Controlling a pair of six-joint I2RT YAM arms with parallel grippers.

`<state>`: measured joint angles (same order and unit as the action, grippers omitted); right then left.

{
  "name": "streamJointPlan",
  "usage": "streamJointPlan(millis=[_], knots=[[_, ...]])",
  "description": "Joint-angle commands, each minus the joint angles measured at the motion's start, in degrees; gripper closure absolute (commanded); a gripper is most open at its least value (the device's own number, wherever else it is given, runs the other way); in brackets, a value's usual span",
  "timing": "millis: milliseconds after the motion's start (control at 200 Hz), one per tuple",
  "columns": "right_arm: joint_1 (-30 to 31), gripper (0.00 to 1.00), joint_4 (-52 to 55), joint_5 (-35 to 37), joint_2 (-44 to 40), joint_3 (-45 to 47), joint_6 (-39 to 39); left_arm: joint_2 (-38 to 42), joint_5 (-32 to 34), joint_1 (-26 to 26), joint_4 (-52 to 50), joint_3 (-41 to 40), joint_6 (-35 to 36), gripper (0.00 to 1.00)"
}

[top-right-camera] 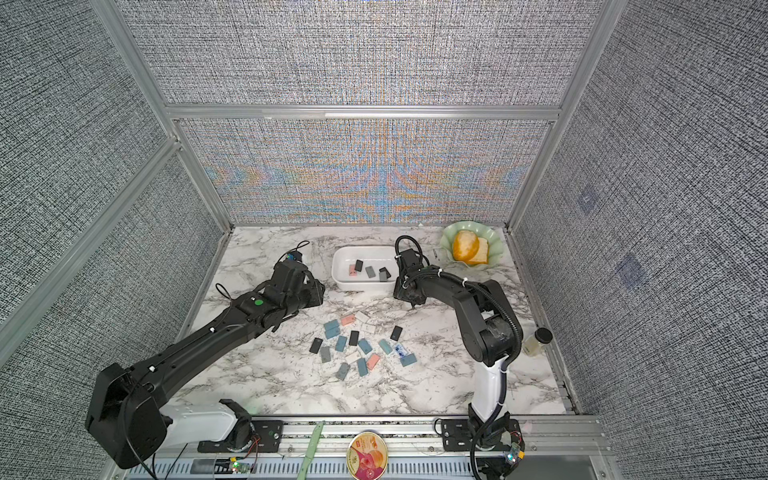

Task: Put the eraser in the storage box
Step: Pick up the eraser from the center of the board.

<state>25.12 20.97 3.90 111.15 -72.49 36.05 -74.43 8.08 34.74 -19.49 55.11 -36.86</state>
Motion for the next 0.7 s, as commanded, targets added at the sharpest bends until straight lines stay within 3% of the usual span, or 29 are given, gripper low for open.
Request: streamJointPlan(millis=[0, 235, 520, 695], knots=[[-0.07, 0.52, -0.57, -0.99, 0.55, -0.28, 0.91, 0.39, 0.91, -0.05, 0.01, -0.1, 0.3, 0.59], [-0.08, 0.53, -0.92, -1.44, 0.86, 0.08, 1.06, 0.6, 1.06, -0.04, -0.03, -0.37, 0.21, 0.59], [0.02, 0.68, -1.02, -2.32, 0.59, 0.98, 1.2, 0.61, 0.98, -0.02, 0.01, -0.79, 0.04, 0.59], [0.12, 0.71, -0.86, -2.41, -0.19, 1.57, 1.0, 0.78, 0.98, -0.02, 0.12, -0.94, -0.05, 0.59]])
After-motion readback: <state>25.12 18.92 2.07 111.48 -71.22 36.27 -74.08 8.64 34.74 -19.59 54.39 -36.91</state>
